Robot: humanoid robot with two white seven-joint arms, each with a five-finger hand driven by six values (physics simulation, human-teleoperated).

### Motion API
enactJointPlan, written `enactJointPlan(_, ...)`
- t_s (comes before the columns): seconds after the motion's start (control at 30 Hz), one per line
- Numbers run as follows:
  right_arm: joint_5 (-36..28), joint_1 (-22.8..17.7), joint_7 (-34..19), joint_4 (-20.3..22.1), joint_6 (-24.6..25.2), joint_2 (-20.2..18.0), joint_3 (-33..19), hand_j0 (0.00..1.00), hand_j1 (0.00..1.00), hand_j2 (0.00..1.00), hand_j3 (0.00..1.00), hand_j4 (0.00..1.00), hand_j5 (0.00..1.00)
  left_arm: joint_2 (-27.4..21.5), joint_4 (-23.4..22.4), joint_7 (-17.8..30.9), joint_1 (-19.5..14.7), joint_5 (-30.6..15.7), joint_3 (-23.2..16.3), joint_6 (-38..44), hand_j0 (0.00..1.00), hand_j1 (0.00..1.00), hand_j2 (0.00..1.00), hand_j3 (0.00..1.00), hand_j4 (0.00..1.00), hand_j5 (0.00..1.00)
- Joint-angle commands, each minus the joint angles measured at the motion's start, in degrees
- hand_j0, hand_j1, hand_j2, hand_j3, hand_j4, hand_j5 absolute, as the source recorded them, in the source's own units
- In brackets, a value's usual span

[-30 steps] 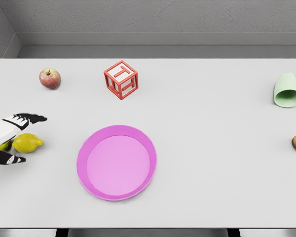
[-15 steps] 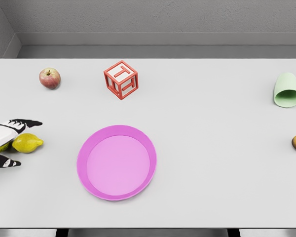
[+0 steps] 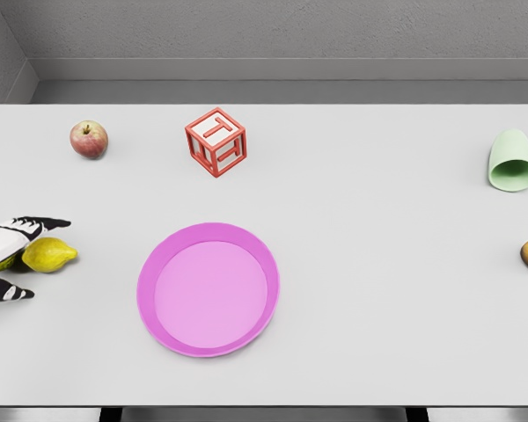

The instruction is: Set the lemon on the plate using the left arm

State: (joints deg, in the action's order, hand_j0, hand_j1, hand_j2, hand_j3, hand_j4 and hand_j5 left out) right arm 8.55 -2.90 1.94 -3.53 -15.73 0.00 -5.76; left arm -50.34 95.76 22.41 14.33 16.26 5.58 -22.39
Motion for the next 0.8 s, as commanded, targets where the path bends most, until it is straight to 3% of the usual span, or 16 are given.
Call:
enactJointPlan(0.0, -0.02, 0.00, -0.01, 0.01, 0.00, 0.00, -0.04, 1.00, 1.00, 1.00, 1.00, 1.00, 1.00, 0.07, -0.40, -0.08, -0.26, -0.26, -0.75, 0.06, 1.00, 1.00, 1.00, 1.00, 1.00, 1.00)
enactJointPlan(0.1, -0.02, 0.00, -0.01, 0.01, 0.00, 0.00, -0.04, 1.00, 1.00, 1.00, 1.00, 1.00, 1.00, 0.16, -1.27, -0.08, -2.20, -0.26, -2.33, 0.06, 1.00, 1.00, 1.00, 1.00, 1.00, 1.00)
enactJointPlan(0.77, -0.02, -0.09, -0.01, 0.01, 0.00, 0.00, -0.04, 1.00, 1.00, 1.00, 1.00, 1.00, 1.00, -0.72, -0.92, -0.08, -2.64, -1.14, -2.77, -0.02, 1.00, 1.00, 1.00, 1.00, 1.00, 1.00)
